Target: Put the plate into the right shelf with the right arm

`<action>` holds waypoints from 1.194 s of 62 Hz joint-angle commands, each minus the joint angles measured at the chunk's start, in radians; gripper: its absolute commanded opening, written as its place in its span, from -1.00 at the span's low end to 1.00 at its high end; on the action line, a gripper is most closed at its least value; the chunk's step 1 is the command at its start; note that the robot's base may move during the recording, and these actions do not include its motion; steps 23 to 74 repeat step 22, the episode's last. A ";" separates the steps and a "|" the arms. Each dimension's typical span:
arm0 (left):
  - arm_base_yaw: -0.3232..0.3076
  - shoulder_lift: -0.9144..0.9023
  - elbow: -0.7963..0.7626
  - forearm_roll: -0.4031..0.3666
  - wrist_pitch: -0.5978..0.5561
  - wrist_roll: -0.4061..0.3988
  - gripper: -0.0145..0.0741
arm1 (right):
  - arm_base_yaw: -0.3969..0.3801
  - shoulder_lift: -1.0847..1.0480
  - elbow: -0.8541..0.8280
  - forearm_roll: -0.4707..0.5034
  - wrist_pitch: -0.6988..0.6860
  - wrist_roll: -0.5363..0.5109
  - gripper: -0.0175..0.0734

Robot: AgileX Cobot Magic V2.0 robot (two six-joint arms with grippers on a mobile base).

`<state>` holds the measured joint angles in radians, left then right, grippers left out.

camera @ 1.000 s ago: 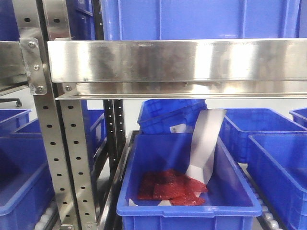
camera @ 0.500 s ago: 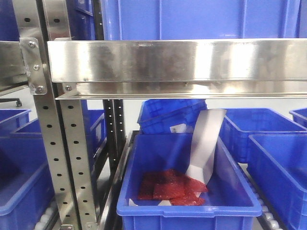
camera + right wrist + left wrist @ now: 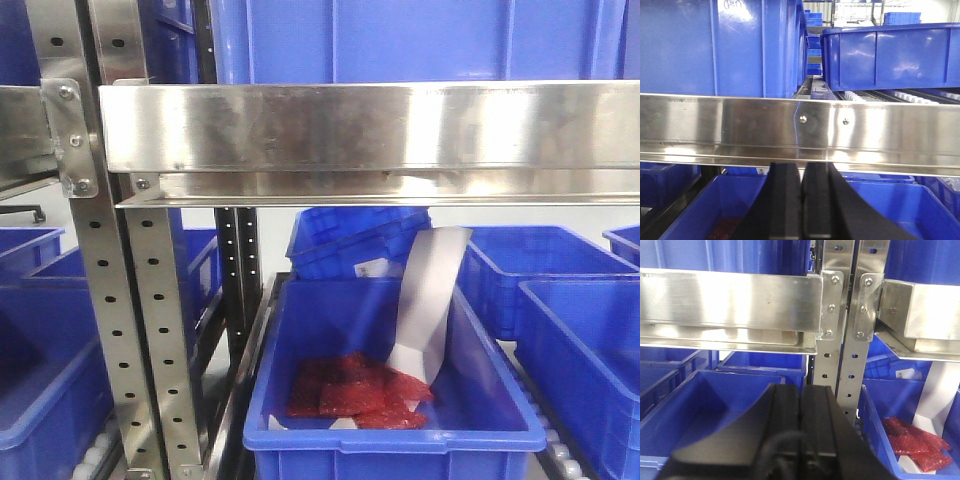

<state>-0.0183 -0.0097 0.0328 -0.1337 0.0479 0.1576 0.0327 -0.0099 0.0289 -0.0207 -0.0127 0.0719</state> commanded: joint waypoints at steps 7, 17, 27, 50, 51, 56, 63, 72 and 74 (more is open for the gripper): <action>-0.002 -0.010 0.010 -0.008 -0.090 -0.007 -0.96 | -0.008 -0.019 -0.015 -0.007 -0.099 0.002 -0.49; -0.002 -0.010 0.010 -0.008 -0.090 -0.007 -0.96 | -0.008 -0.019 -0.015 -0.007 -0.099 0.002 -0.49; -0.002 -0.010 0.010 -0.008 -0.090 -0.007 -0.96 | -0.008 -0.019 -0.015 -0.007 -0.099 0.002 -0.49; -0.002 -0.010 0.010 -0.008 -0.090 -0.007 -0.96 | -0.008 -0.019 -0.015 -0.007 -0.099 0.002 -0.49; -0.002 -0.010 0.010 -0.008 -0.090 -0.007 -0.96 | -0.008 -0.019 -0.015 -0.007 -0.099 0.002 -0.49; -0.002 -0.010 0.010 -0.008 -0.090 -0.007 -0.96 | -0.008 -0.019 -0.015 -0.007 -0.099 0.002 -0.49; -0.002 -0.010 0.010 -0.008 -0.090 -0.007 -0.96 | -0.008 -0.019 -0.015 -0.007 -0.099 0.002 -0.49; -0.002 -0.010 0.010 -0.008 -0.090 -0.007 -0.96 | -0.008 -0.019 -0.015 -0.007 -0.099 0.002 -0.49; -0.002 -0.010 0.010 -0.008 -0.090 -0.007 -0.96 | -0.008 -0.019 -0.015 -0.007 -0.099 0.002 -0.49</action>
